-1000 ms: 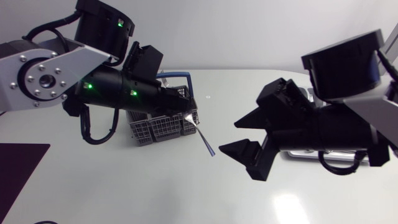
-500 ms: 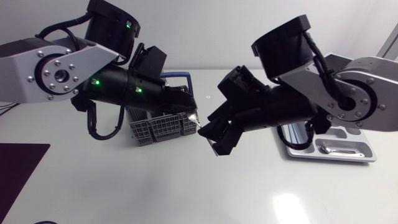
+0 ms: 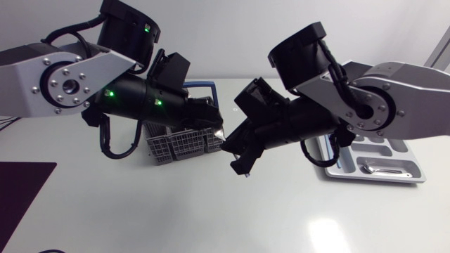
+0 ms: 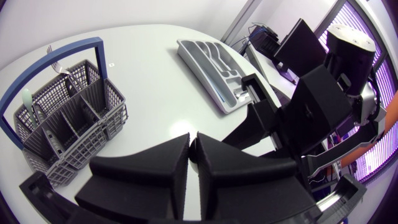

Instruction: Unload the cutlery basket into the drawer organizer.

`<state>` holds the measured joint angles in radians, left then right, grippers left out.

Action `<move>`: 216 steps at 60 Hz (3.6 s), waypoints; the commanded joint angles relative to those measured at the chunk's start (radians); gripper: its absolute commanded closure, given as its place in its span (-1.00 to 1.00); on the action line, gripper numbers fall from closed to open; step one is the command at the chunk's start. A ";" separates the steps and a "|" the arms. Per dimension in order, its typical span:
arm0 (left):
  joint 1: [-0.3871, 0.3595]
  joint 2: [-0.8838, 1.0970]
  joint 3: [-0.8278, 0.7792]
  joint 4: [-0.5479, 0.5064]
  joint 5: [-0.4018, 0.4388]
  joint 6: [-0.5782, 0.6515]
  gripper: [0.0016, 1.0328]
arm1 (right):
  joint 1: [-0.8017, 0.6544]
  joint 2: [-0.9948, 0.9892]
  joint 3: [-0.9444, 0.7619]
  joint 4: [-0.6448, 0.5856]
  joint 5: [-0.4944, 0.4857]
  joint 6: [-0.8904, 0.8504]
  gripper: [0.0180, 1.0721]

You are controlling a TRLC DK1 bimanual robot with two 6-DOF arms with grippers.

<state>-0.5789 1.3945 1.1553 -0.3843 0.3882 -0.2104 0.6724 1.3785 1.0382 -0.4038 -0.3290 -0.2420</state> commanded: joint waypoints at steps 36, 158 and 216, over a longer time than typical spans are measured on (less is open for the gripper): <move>0.036 -0.072 0.024 0.027 0.012 -0.020 -0.40 | 0.000 -0.052 -0.102 -0.050 -0.012 -0.051 0.89; 0.484 -0.252 -0.301 0.102 -0.272 0.364 -0.50 | -1.330 0.495 0.033 -0.026 0.015 -1.557 -0.10; 0.706 0.390 0.037 0.297 -0.060 0.322 -0.55 | -0.241 0.212 0.103 0.034 0.031 -0.342 -0.37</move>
<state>0.1020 1.7180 1.1397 -0.0952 0.3084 0.1310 0.3923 1.5215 1.1061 -0.3965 -0.3088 -0.6731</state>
